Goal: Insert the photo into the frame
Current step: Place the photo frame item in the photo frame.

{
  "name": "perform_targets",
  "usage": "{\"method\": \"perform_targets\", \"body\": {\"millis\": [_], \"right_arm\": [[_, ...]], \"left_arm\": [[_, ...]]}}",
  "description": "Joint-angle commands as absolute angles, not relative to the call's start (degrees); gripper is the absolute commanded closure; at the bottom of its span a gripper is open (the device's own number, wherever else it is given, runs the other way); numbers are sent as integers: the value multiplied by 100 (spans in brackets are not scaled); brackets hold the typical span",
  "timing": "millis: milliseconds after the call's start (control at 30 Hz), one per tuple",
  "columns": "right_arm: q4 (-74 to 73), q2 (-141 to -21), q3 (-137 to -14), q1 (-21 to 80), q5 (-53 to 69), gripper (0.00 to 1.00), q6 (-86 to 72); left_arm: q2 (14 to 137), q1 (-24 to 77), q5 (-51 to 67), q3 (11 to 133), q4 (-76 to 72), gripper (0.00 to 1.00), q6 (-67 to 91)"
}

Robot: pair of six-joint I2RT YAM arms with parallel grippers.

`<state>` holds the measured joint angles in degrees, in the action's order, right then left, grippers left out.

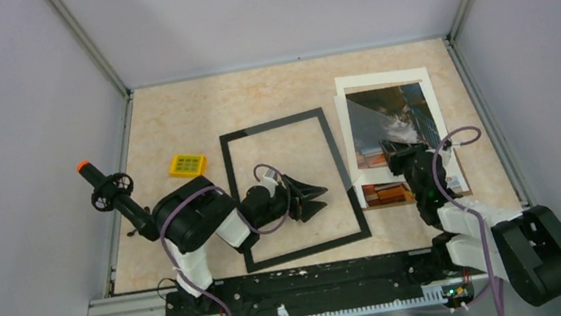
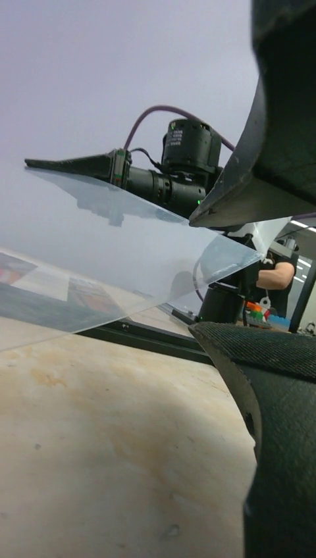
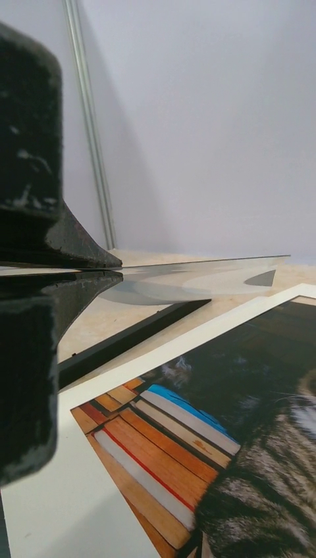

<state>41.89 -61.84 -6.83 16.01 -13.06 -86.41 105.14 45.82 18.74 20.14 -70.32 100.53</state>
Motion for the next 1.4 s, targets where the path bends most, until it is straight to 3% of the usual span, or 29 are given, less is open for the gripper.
{"method": "perform_targets", "body": {"millis": [0,267,400,467,567,633,700,800,833,1000,1167,1367], "right_arm": [[4219,-5866,-533,1661,-1704,100,-8723],[4253,-5787,-409,1663,-1743,100,-8687],[4355,-5629,-328,1661,-1603,100,-8001],[4084,-5398,-281,1661,-1542,100,-7640],[3646,-4852,-352,1656,-1039,59,-6338],[2330,-4366,-747,1652,-783,34,-5689],[968,-3939,-1236,1638,-520,18,-5046],[189,-3521,-1509,1606,-55,3,-4137],[33,-3511,-1605,1545,124,1,-3886],[-488,-4538,-2268,1098,1002,15,-2788],[-298,-6048,-2864,427,2621,17,-2648],[740,-7325,-2962,396,4018,20,-3124]], "left_arm": [[11107,4615,1495,2145,-9146,44,10285],[11405,4647,1378,2478,-9616,64,10219],[11306,4602,1497,2399,-9433,82,10076],[11250,4541,1612,2351,-9272,100,10016],[11087,4339,2090,2265,-9016,100,9783],[10730,4141,2509,2145,-8537,100,9501],[10302,3861,3036,2058,-7782,100,9085],[9648,3374,3857,2139,-6238,100,8112],[9452,3223,4115,2244,-5551,100,7694],[8839,2463,5079,2736,-2710,100,5812],[8463,1471,5577,2839,-1465,100,4821],[8365,1107,5937,3135,-435,100,3891]]}}
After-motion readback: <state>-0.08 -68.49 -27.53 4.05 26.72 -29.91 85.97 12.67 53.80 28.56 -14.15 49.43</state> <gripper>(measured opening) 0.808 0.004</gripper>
